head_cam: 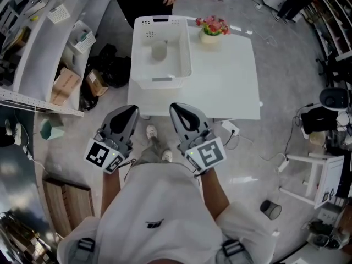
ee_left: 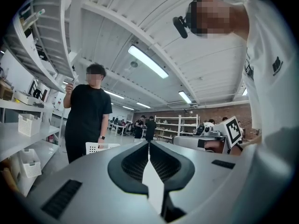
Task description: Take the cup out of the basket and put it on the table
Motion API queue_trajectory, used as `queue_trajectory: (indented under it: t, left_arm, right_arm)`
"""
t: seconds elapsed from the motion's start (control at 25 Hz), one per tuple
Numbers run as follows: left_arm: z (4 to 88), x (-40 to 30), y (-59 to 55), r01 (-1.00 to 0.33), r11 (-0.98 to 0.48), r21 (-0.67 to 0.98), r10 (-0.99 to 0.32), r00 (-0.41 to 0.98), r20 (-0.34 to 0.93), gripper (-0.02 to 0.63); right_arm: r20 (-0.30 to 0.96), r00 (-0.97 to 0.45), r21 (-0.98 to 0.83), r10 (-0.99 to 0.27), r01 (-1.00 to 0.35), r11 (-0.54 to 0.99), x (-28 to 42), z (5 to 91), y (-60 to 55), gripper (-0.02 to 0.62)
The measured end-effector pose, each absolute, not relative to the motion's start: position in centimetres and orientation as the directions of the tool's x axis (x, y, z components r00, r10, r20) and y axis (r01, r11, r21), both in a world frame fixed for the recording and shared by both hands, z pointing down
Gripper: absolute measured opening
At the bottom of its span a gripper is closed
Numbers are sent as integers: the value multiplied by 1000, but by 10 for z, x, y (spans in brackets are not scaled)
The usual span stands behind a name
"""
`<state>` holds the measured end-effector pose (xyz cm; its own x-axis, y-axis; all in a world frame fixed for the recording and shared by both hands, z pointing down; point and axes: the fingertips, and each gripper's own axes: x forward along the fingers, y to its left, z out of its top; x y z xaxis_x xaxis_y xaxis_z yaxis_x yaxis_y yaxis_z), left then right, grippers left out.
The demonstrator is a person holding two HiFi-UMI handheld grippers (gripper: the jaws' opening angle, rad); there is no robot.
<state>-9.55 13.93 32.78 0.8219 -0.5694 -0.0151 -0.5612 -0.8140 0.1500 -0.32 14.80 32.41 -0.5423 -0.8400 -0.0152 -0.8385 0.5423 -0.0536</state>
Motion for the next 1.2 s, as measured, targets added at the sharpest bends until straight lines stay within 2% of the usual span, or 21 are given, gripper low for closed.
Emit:
queue_trajectory:
  t: [0.24,0.64,1.2]
  left_arm:
    - [328,-98,87,-546,-823,154,-554,832,-10,20]
    - [331,-103,9,-509,-847,152,-516,857,-7,20]
    - [332,-104,-54,-467,-868,172,-477,878,-24,20]
  right_arm:
    - [22,-551,-40,-834,-834,550,-7,334,95,9]
    - [9,-516,-40,-856,-856,516,-19,325,17,9]
    - [50,-483,-24,-874,-876,482,-23,332,-39,9]
